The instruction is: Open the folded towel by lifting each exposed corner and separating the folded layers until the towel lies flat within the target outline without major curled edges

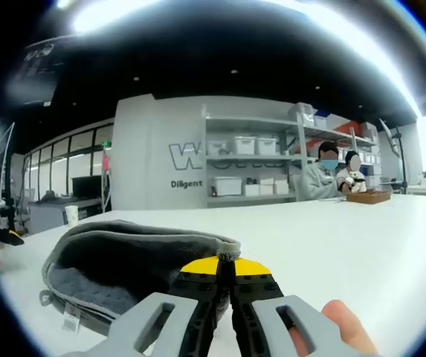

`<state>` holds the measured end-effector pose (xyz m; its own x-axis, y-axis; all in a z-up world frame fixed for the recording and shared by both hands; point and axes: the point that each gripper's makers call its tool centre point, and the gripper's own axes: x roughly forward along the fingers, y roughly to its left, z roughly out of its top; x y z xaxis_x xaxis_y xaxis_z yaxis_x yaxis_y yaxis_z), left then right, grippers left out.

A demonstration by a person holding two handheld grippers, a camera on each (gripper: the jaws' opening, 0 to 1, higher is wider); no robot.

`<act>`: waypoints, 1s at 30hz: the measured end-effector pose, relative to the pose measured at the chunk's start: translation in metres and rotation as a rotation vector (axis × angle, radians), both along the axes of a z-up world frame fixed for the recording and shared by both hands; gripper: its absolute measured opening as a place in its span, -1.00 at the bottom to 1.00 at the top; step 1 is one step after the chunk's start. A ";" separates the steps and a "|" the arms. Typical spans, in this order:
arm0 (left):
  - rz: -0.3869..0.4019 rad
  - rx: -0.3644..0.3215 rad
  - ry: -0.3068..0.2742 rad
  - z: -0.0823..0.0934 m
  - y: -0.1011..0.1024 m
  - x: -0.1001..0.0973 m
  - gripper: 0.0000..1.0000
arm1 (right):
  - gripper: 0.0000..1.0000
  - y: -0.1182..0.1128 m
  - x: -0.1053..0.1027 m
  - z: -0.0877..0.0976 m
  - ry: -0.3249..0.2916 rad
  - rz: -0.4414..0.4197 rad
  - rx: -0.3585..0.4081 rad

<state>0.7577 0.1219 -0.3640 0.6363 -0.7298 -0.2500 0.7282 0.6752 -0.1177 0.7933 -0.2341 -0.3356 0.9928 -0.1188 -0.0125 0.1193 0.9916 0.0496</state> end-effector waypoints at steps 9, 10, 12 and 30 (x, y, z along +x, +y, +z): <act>0.003 -0.005 0.009 -0.001 0.002 0.003 0.99 | -1.00 -0.015 0.001 -0.010 0.030 -0.035 0.051; 0.003 -0.005 0.010 -0.001 0.002 0.003 0.99 | -1.00 -0.016 0.001 -0.011 0.034 -0.039 0.055; -0.003 -0.007 0.008 -0.001 0.001 0.002 0.99 | -1.00 -0.020 0.001 -0.015 0.045 -0.052 0.067; -0.005 0.008 0.014 -0.005 0.001 0.007 0.99 | -1.00 -0.044 0.000 -0.054 0.176 -0.130 0.147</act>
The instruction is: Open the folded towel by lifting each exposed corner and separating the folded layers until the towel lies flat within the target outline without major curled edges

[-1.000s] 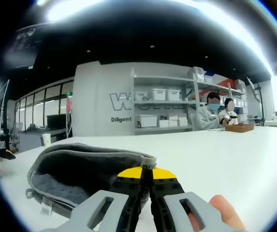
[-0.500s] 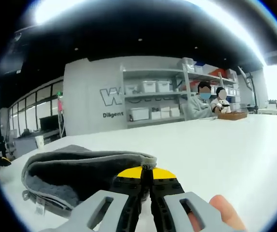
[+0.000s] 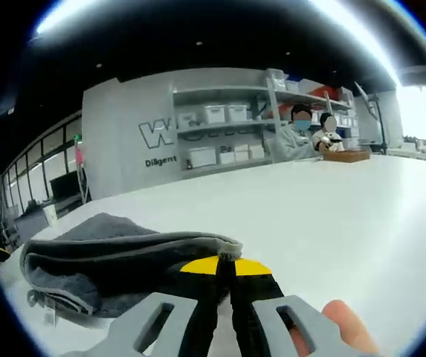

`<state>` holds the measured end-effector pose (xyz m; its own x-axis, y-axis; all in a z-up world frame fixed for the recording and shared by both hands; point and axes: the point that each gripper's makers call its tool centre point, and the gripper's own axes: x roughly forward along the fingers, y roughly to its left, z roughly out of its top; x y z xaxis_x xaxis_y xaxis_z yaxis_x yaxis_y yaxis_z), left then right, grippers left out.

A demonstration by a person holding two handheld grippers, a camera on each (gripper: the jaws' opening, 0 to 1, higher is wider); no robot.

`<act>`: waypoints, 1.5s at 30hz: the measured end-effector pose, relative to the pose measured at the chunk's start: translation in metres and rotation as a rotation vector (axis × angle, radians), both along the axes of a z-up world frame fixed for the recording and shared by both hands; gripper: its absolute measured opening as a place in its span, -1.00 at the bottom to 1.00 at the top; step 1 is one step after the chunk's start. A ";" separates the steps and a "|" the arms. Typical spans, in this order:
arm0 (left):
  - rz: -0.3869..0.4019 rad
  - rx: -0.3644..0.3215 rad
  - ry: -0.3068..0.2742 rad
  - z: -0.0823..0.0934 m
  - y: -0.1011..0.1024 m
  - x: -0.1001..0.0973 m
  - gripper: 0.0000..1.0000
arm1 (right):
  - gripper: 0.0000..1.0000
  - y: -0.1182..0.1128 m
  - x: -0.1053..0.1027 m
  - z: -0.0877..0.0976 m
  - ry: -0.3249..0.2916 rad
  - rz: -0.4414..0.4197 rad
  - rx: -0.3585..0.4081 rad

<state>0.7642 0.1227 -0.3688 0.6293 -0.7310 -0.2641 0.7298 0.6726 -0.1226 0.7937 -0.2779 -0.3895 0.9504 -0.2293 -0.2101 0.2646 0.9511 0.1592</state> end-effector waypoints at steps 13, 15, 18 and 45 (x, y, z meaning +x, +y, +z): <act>0.012 -0.003 0.009 -0.002 0.003 0.001 0.99 | -1.00 -0.020 0.000 -0.022 0.075 -0.059 0.019; 0.010 -0.007 0.006 -0.001 0.002 0.001 0.99 | -1.00 -0.024 -0.003 -0.028 0.094 -0.075 0.027; 0.006 -0.009 0.006 -0.001 0.001 -0.001 0.99 | -1.00 -0.027 -0.004 -0.029 0.109 -0.091 0.019; 0.013 -0.006 0.014 -0.002 0.003 0.001 0.99 | -1.00 -0.023 -0.006 -0.032 0.150 -0.034 -0.089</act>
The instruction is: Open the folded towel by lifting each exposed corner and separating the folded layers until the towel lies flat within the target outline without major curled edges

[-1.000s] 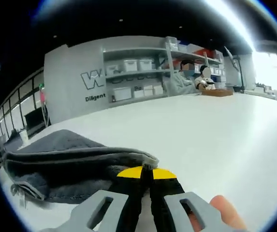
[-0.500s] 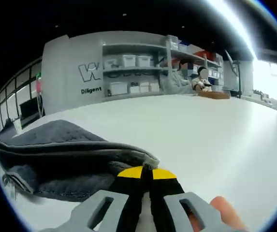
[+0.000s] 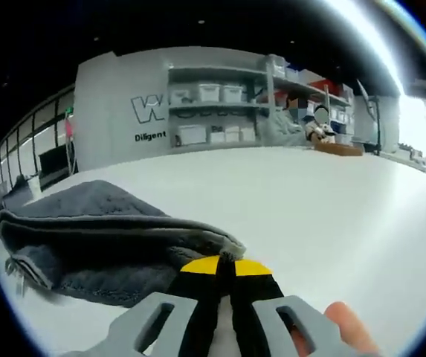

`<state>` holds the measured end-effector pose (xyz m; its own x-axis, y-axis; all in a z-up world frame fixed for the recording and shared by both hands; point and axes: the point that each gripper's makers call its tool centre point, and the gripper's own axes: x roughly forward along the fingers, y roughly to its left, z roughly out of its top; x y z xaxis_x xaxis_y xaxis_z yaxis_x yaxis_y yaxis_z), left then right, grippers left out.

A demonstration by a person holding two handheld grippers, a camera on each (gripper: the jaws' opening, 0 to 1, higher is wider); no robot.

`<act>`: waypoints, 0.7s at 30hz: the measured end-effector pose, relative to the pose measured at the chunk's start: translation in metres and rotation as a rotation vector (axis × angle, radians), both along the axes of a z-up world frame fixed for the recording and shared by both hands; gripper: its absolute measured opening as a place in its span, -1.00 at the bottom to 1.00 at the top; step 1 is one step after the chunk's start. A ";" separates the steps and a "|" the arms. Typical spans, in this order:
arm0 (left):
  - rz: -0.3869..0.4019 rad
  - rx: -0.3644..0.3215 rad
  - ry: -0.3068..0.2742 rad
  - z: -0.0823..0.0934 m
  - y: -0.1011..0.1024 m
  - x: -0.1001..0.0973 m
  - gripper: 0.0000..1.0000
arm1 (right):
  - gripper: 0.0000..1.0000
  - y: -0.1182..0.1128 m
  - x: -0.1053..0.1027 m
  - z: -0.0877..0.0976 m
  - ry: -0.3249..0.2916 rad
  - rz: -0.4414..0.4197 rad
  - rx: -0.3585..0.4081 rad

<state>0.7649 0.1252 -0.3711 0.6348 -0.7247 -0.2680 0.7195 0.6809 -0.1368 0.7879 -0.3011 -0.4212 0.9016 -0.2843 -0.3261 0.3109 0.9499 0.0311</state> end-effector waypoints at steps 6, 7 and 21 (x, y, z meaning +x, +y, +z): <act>-0.006 -0.003 -0.005 0.002 -0.002 -0.001 0.99 | -0.94 -0.002 -0.004 0.006 0.018 0.004 -0.046; -0.006 -0.004 -0.006 0.002 -0.002 -0.002 0.99 | -0.92 -0.004 -0.003 0.008 0.021 0.003 -0.050; -0.005 -0.007 -0.019 0.006 -0.002 -0.005 0.99 | -0.23 -0.011 -0.014 0.038 -0.067 -0.028 -0.096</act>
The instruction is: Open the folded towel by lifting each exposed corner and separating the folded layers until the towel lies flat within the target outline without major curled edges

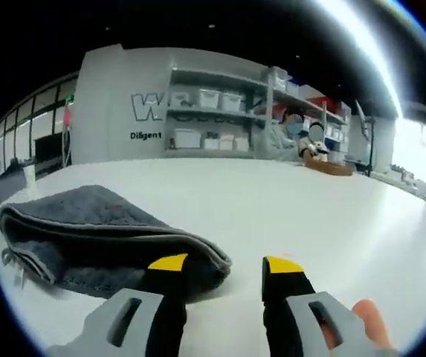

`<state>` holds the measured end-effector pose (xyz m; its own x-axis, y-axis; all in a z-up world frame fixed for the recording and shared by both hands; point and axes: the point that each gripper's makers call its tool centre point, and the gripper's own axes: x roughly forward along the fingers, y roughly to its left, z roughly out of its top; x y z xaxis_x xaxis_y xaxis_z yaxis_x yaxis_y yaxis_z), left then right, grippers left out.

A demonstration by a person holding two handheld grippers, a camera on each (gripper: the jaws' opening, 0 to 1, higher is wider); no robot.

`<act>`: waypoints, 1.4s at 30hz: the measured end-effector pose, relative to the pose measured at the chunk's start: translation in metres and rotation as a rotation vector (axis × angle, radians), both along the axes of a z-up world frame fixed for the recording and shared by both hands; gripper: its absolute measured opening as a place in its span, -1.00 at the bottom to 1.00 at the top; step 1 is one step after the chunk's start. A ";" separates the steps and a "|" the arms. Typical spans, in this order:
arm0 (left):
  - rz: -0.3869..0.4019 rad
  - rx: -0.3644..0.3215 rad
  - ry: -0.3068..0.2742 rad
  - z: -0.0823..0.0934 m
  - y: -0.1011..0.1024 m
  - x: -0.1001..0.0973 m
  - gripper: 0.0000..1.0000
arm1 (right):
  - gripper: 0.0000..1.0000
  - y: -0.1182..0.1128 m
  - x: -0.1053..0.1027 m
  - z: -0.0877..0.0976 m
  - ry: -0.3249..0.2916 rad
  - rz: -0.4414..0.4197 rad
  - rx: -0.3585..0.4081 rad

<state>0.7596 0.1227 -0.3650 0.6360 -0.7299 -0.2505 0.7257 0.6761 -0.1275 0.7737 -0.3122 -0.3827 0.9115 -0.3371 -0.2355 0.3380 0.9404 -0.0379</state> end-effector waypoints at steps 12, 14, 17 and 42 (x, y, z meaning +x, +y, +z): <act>0.007 -0.006 0.008 -0.002 0.002 0.001 0.99 | 0.39 0.037 0.002 0.044 -0.218 0.179 0.128; 0.007 -0.003 0.010 -0.003 0.002 0.002 0.99 | 0.46 0.053 0.005 0.050 -0.225 0.242 0.098; 0.007 0.002 0.013 -0.004 0.002 0.002 0.99 | 0.56 0.070 0.006 0.057 -0.243 0.298 0.078; -0.001 0.027 0.027 -0.012 -0.002 0.005 0.99 | 0.99 0.190 0.014 0.042 -0.139 0.691 -0.177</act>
<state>0.7647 0.1212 -0.3772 0.6283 -0.7231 -0.2871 0.7227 0.6791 -0.1287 0.7878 -0.1225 -0.3404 0.9475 0.3046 -0.0975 -0.3187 0.9244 -0.2094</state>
